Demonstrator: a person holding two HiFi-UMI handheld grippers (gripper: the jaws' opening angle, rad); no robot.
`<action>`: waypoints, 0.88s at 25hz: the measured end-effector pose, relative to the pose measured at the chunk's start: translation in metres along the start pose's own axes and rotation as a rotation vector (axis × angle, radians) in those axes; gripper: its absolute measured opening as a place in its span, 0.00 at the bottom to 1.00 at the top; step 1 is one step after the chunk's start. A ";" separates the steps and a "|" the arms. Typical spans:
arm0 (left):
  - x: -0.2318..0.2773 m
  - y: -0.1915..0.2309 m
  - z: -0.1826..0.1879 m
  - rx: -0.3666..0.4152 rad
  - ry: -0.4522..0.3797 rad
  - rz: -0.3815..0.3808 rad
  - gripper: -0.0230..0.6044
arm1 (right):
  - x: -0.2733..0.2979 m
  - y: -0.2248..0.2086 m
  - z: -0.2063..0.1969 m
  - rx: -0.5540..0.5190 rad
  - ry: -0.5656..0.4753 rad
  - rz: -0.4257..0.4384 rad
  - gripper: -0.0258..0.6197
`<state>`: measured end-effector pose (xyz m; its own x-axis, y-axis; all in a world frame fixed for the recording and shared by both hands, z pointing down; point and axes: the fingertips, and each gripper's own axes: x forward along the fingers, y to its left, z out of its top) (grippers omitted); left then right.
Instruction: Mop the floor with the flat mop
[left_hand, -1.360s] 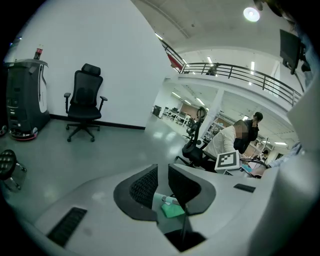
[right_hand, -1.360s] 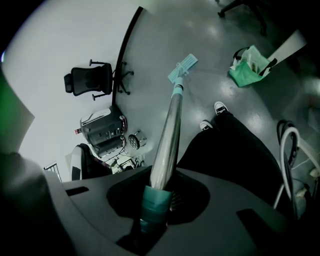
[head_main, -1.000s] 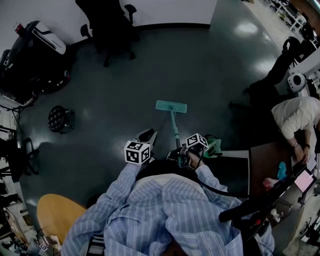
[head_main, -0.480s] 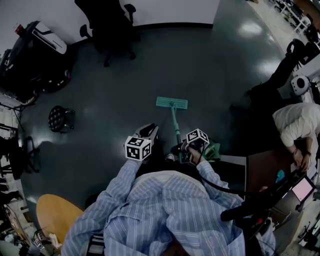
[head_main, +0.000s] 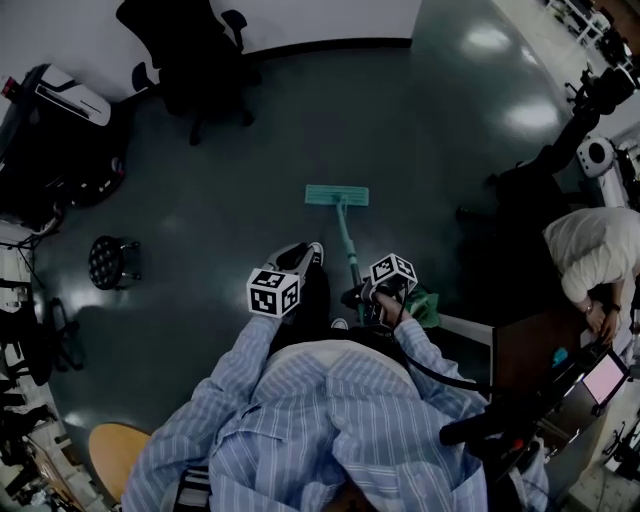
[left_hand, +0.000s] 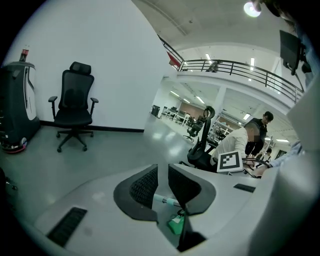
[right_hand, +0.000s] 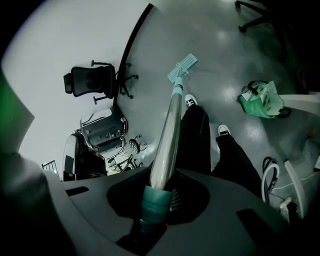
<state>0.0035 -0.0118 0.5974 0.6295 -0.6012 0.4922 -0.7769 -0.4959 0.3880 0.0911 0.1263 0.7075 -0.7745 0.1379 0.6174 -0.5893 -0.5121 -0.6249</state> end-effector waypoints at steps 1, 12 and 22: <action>0.008 0.007 0.007 0.001 0.007 -0.005 0.15 | -0.001 0.006 0.010 -0.002 -0.001 -0.004 0.13; 0.080 0.096 0.086 -0.030 0.061 -0.041 0.15 | -0.023 0.097 0.134 0.010 -0.012 -0.049 0.13; 0.128 0.182 0.143 -0.062 0.044 -0.023 0.15 | -0.026 0.169 0.259 0.002 -0.040 -0.091 0.13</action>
<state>-0.0559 -0.2687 0.6196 0.6474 -0.5612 0.5156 -0.7621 -0.4685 0.4469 0.0714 -0.1833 0.7100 -0.7079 0.1503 0.6902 -0.6565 -0.5006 -0.5643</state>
